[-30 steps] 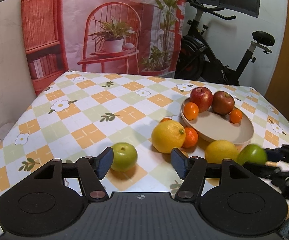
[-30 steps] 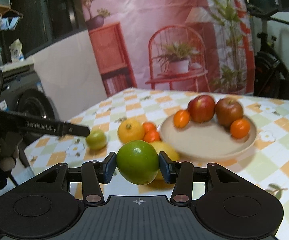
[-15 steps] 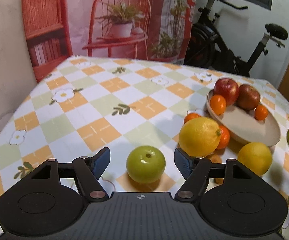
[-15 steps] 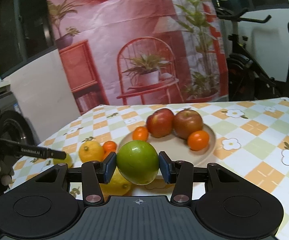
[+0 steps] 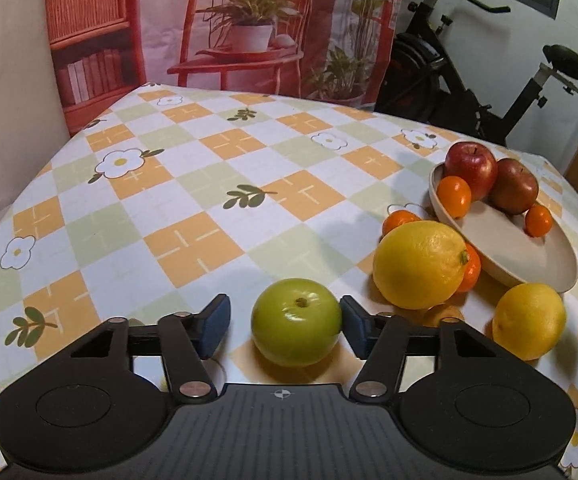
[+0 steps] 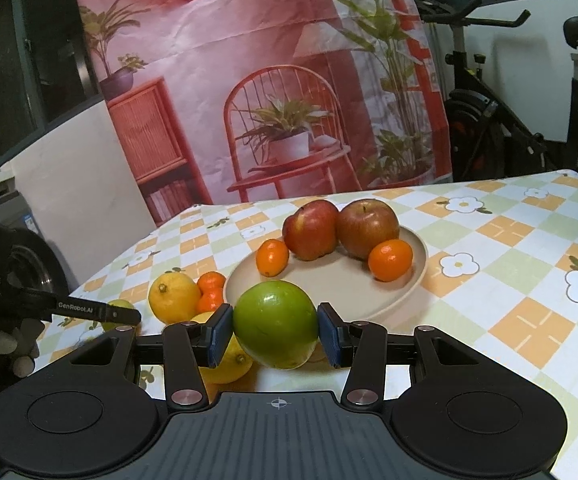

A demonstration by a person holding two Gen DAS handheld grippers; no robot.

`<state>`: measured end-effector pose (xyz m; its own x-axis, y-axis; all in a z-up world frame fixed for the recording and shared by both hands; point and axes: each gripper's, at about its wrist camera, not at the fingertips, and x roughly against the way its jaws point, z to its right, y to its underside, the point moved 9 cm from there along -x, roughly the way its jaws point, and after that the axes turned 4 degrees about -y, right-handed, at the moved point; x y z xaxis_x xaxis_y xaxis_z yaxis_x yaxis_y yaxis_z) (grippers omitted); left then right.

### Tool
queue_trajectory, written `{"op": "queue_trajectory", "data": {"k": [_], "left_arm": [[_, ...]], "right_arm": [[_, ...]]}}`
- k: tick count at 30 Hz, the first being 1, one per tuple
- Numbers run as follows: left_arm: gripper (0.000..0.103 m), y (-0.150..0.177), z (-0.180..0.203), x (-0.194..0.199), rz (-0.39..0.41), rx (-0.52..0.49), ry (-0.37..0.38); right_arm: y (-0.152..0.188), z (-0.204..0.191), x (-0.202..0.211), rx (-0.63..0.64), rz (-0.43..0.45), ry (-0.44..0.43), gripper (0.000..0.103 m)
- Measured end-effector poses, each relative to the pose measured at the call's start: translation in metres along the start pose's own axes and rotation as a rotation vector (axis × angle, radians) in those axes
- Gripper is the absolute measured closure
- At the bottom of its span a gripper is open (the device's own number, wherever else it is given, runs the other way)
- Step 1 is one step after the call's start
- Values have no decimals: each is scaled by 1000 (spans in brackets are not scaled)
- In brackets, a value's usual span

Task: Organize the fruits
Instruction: 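Close the right gripper on a green apple while the left gripper grasps another green apple, then lift both green apples and carry them over the beige plate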

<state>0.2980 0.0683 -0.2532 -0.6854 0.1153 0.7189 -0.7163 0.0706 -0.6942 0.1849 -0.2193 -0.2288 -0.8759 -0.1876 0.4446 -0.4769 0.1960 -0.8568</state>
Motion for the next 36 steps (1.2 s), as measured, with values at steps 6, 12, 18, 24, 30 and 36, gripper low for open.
{"op": "queue_trajectory", "data": {"k": [6,12,18,24,30,36], "left_arm": [[53,0,7,3,18,-33,0],[54,1,6,5,17,-26,8],[54,-3,10,12,40,-57,9],[54,-21,13,27,100,-77,7],[54,-42,32,44,153,-116,37],[54,-65,72,49,186,-176,111]], "right_arm": [[2,-1,0,-1,-6,0,60],[4,0,0,-4,-9,2,60],[3,0,0,-2,-6,2,60],[0,6,4,-6,9,8,60],[-6,13,8,3,16,25,60],[-13,25,6,27,17,50,60]]}}
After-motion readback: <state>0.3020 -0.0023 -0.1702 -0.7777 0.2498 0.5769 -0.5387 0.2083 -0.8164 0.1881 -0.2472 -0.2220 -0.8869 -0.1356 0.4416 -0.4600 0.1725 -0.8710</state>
